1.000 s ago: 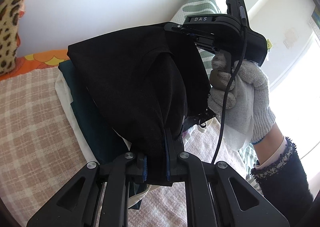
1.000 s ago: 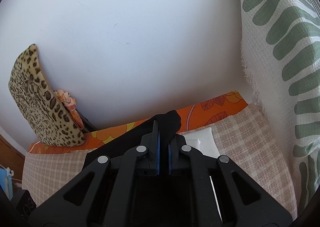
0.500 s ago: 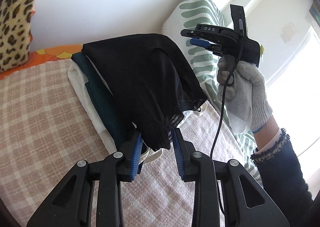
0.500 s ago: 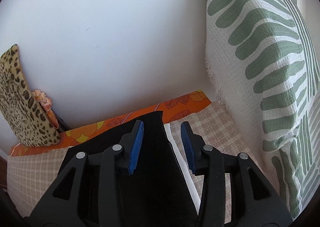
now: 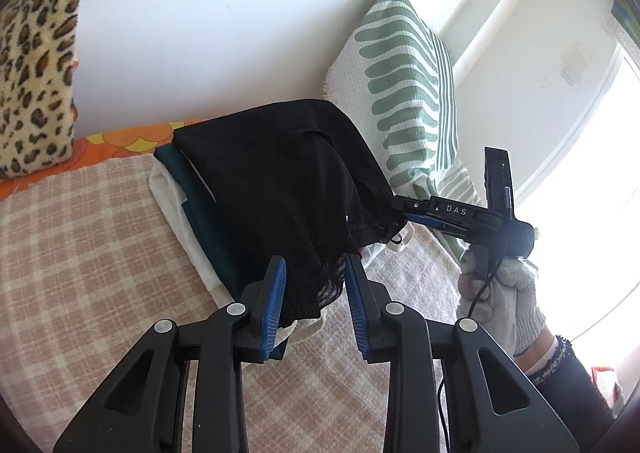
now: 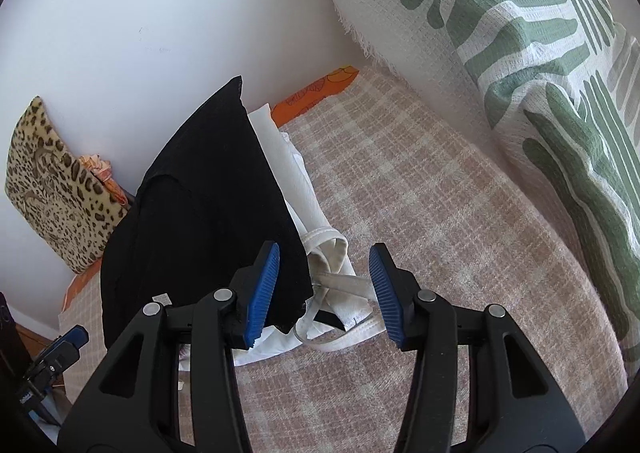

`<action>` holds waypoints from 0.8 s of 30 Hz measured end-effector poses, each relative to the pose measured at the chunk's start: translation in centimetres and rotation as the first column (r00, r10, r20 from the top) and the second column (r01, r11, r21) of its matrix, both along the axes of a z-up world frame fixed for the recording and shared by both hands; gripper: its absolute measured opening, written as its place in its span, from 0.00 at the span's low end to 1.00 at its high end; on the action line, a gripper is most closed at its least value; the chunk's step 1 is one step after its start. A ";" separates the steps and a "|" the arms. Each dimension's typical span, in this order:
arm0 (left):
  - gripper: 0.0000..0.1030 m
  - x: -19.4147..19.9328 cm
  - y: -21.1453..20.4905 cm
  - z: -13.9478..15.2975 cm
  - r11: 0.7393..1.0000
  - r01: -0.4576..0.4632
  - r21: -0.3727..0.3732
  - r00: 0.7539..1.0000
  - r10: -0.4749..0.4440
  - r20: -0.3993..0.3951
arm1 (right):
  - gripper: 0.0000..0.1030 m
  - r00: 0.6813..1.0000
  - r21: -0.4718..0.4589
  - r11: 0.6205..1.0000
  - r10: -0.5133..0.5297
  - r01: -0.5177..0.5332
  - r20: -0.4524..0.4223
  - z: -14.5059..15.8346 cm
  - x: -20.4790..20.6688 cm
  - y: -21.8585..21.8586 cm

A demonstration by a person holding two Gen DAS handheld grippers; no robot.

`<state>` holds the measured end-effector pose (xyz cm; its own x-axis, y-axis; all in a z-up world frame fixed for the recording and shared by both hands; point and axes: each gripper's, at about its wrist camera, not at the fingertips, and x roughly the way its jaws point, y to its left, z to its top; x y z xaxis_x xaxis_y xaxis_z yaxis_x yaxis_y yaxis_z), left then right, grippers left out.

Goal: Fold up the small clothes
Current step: 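Open the right gripper and withdraw it from the stacked shirt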

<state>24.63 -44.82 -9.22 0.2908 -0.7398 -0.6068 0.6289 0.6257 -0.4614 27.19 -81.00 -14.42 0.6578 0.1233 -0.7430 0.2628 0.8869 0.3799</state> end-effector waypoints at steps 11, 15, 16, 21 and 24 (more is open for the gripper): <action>0.28 -0.6 -0.3 0.0 1.000 -0.003 0.026 1.000 0.003 0.005 | 0.04 0.996 -0.283 0.959 -0.034 0.009 -0.086 0.7 0.2 0.4; 0.28 -1.4 0.1 0.4 0.999 -0.015 0.038 0.999 0.014 0.030 | 0.09 0.998 -0.266 0.964 -0.037 0.020 -0.058 1.6 -1.2 0.4; 0.28 -1.6 0.3 0.5 0.999 -0.019 0.042 0.999 0.017 0.035 | 0.16 0.998 -0.272 0.962 -0.033 0.018 -0.050 2.0 -1.6 0.7; 0.43 -3.0 1.3 1.3 0.997 -0.039 0.072 0.998 0.035 0.060 | 0.41 1.000 -0.294 0.956 -0.006 0.008 0.008 4.2 -3.8 2.9; 0.57 -4.3 2.3 2.5 0.995 -0.068 0.070 0.993 0.061 0.106 | 0.48 0.999 -0.294 0.956 0.008 0.003 0.033 5.5 -5.1 4.0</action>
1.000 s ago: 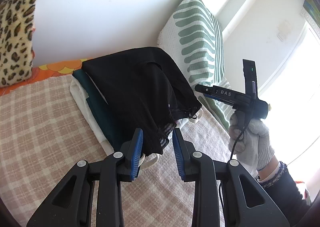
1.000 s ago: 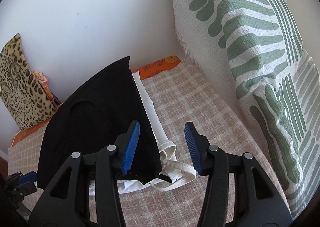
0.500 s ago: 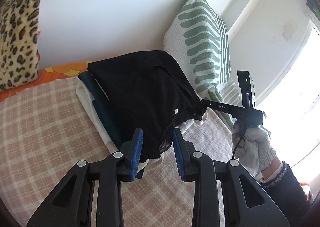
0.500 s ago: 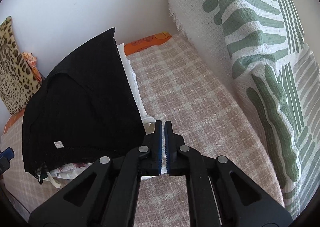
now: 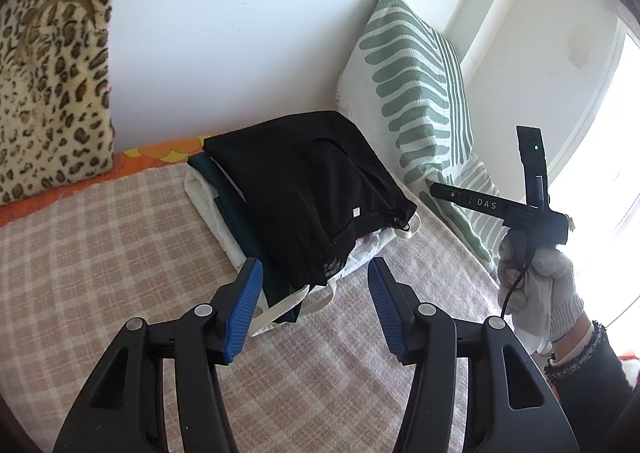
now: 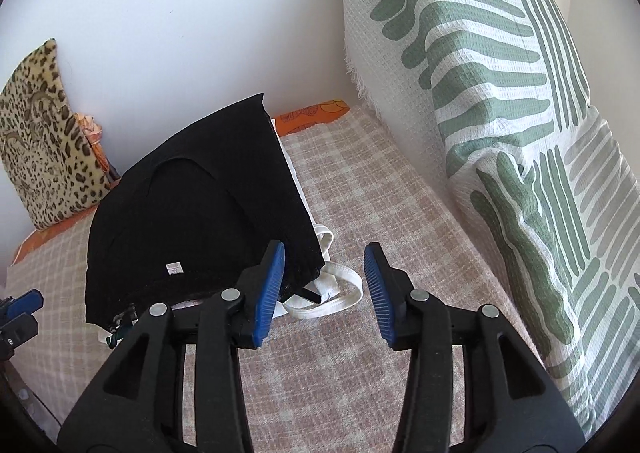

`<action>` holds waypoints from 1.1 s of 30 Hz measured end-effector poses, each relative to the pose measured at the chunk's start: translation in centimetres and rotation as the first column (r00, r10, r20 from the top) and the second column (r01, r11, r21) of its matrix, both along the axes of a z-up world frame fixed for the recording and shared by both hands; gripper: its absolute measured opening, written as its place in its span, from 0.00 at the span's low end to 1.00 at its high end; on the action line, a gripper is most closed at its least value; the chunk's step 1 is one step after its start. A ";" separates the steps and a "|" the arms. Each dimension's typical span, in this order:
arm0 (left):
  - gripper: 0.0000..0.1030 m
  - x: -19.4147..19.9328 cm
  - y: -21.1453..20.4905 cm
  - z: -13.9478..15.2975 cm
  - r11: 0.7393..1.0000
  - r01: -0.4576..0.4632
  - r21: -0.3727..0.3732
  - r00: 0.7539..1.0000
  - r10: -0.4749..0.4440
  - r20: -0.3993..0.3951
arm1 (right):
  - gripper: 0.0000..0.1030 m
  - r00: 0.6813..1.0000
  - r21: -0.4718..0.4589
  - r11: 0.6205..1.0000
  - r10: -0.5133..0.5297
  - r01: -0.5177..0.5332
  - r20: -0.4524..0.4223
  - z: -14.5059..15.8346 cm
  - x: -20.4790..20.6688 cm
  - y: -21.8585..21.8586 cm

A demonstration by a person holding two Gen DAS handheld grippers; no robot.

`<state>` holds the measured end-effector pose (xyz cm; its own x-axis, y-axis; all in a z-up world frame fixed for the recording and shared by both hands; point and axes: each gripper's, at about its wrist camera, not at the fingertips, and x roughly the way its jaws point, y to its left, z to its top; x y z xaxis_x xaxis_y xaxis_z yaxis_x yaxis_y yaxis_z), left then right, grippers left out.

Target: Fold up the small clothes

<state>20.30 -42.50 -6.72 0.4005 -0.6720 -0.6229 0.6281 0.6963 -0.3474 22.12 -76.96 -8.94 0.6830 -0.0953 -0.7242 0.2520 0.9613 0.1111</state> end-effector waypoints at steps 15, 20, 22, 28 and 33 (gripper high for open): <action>0.79 -6.6 4.0 4.7 0.999 -0.048 -0.025 0.991 0.051 0.128 | 0.72 0.995 -0.028 0.999 0.040 -0.038 0.093 4.9 -6.9 5.4; 0.79 -8.2 5.3 5.1 0.999 -0.041 0.005 0.989 0.040 0.142 | 0.76 0.992 -0.039 0.999 0.040 -0.035 0.120 5.7 -9.2 7.5; 0.79 -9.1 5.9 5.3 0.998 -0.047 0.032 0.985 0.041 0.166 | 0.77 0.991 -0.045 0.998 0.038 -0.032 0.129 6.1 -10.0 8.6; 0.79 -12.2 8.5 6.4 0.995 -0.085 0.058 0.962 0.067 0.265 | 0.84 0.988 -0.094 0.995 0.034 -0.020 0.152 6.3 -12.7 12.4; 0.82 -14.3 10.6 6.6 0.992 -0.102 0.069 0.949 0.076 0.306 | 0.93 0.986 -0.118 0.993 0.033 -0.014 0.163 5.6 -14.9 15.4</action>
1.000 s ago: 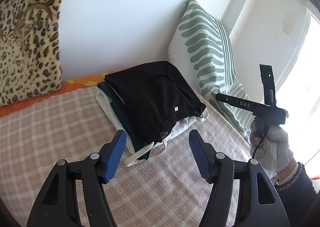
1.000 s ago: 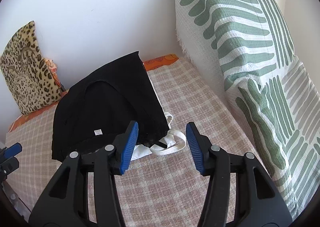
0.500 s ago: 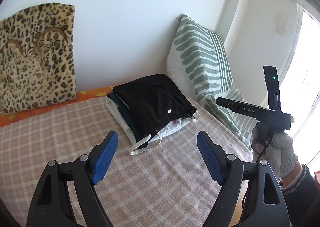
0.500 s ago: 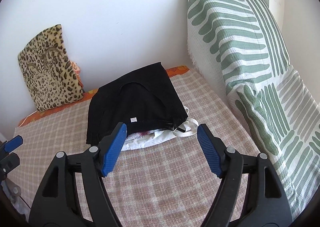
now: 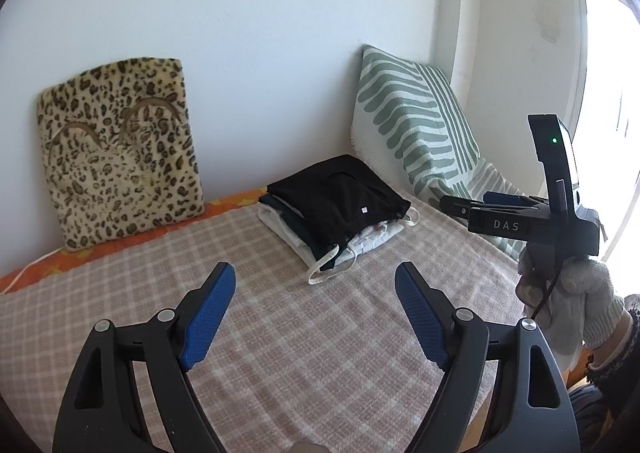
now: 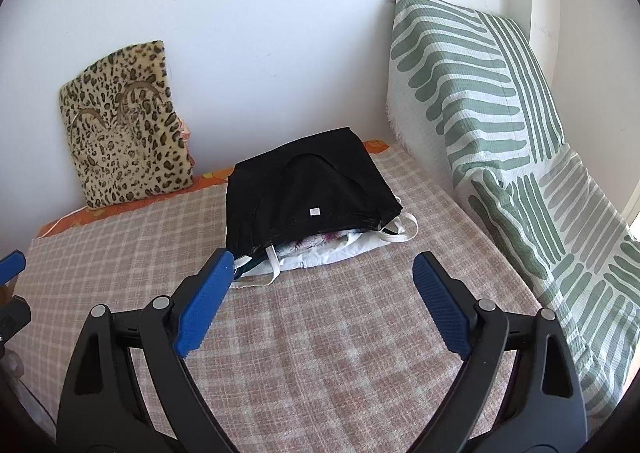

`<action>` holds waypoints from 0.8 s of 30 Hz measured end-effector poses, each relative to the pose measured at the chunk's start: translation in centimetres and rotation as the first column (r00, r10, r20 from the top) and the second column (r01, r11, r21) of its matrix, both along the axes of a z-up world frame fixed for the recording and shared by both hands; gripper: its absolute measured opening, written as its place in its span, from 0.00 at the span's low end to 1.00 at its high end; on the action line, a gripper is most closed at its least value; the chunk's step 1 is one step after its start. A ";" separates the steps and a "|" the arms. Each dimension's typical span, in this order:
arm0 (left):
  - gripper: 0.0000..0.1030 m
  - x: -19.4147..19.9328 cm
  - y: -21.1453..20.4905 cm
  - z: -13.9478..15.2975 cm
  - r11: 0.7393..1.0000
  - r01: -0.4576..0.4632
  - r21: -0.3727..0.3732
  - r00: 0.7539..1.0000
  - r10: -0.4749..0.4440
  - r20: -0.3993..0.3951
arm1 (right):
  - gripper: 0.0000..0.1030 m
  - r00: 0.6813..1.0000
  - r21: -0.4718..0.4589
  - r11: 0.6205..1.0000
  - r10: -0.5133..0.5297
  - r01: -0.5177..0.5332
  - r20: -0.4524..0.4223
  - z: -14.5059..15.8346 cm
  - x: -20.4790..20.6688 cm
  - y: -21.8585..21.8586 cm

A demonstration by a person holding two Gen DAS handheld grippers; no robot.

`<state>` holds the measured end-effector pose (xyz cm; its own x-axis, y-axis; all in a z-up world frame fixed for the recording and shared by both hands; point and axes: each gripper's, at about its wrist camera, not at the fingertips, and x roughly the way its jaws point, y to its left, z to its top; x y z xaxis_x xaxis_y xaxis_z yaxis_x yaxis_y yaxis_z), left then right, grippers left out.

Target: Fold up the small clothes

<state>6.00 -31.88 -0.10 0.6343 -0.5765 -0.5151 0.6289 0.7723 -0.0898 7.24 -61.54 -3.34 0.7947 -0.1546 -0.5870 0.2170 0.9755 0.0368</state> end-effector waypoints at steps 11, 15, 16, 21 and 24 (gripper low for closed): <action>0.98 -1.8 3.6 -1.6 0.996 -0.079 0.037 0.997 0.080 -0.019 | 0.98 0.999 -0.025 1.000 -0.007 0.007 0.038 -1.5 -3.7 4.9; 0.98 -1.4 4.1 -2.5 0.992 -0.109 0.056 0.992 0.112 -0.066 | 1.00 0.999 -0.016 1.000 -0.007 0.008 0.045 -2.2 -4.1 5.6; 0.98 -1.3 4.3 -2.8 0.992 -0.117 0.056 0.990 0.121 -0.078 | 1.00 0.999 -0.022 1.000 -0.011 0.012 0.047 -2.4 -4.2 5.7; 0.98 -1.1 4.8 -4.1 0.990 -0.127 0.067 0.987 0.133 -0.095 | 1.00 0.998 -0.005 1.000 -0.025 0.025 0.061 -3.5 -4.6 6.1; 0.98 -0.9 4.7 -4.9 0.986 -0.132 0.099 0.985 0.141 -0.098 | 1.00 0.997 -0.009 1.000 -0.029 0.029 0.067 -4.2 -4.6 6.3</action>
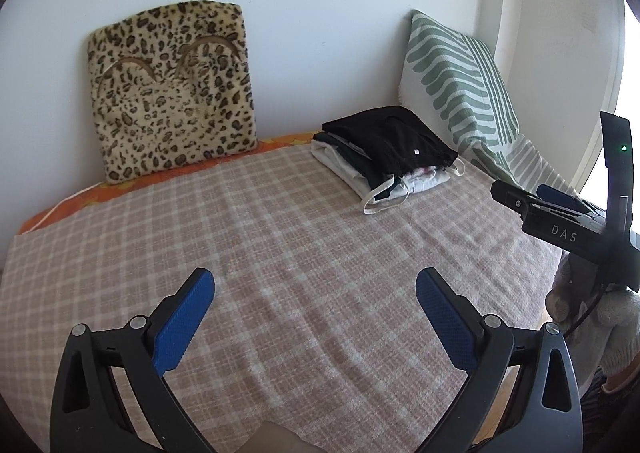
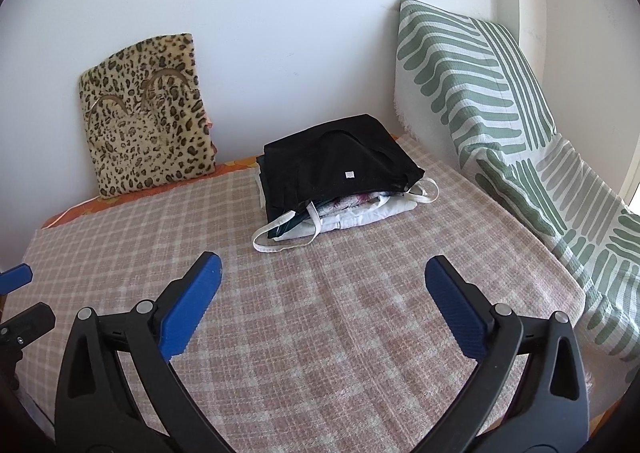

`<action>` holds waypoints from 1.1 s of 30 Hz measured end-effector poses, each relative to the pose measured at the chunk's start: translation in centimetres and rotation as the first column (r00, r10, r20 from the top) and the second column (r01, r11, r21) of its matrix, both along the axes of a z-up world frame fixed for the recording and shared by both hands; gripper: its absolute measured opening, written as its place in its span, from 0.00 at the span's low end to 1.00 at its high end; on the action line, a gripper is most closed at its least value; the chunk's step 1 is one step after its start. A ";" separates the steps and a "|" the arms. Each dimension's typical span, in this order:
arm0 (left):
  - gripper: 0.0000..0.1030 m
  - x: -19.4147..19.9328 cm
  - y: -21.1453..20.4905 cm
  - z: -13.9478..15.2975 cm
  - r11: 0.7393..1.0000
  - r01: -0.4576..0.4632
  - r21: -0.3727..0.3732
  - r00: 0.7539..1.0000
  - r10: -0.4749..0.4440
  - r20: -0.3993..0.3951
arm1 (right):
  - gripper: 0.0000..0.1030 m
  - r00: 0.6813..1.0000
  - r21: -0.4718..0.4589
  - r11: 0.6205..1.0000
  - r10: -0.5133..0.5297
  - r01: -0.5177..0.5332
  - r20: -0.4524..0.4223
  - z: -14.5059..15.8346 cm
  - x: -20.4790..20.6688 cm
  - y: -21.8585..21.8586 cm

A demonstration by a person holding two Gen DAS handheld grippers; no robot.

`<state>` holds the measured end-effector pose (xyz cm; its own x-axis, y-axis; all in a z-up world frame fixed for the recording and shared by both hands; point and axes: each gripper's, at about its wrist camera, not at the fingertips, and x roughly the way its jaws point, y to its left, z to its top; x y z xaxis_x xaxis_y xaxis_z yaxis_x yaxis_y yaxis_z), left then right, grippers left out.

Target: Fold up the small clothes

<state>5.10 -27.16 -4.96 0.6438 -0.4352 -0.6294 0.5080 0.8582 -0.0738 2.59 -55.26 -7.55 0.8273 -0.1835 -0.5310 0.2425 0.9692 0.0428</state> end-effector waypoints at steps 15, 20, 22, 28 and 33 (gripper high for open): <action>0.99 0.5 0.2 -3.0 1.000 0.000 0.025 0.994 0.003 -0.110 | 1.00 0.999 0.009 1.000 0.006 -0.005 -0.031 -1.4 0.6 -0.1; 0.99 0.9 0.6 -3.0 1.000 -0.011 0.018 0.993 0.013 -0.117 | 1.00 0.999 0.004 1.000 0.002 -0.002 -0.032 -1.4 0.5 -0.1; 0.99 0.9 0.6 -3.0 1.000 -0.009 0.019 0.993 0.011 -0.115 | 1.00 0.999 0.005 1.000 0.001 -0.001 -0.032 -1.4 0.5 -0.1; 0.99 0.8 0.5 -2.9 1.000 -0.005 0.027 0.994 0.008 -0.111 | 1.00 0.999 0.002 1.000 0.003 -0.003 -0.032 -1.5 0.5 -0.1; 0.99 0.8 0.5 -2.8 1.000 -0.007 0.029 0.994 0.010 -0.109 | 1.00 0.999 0.003 1.000 0.003 -0.003 -0.033 -1.5 0.6 -0.1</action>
<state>5.85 -26.65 -7.80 0.5740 -0.4110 -0.7082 0.4911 0.8649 -0.1039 3.18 -55.40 -9.02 0.8096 -0.1793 -0.5589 0.2411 0.9698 0.0381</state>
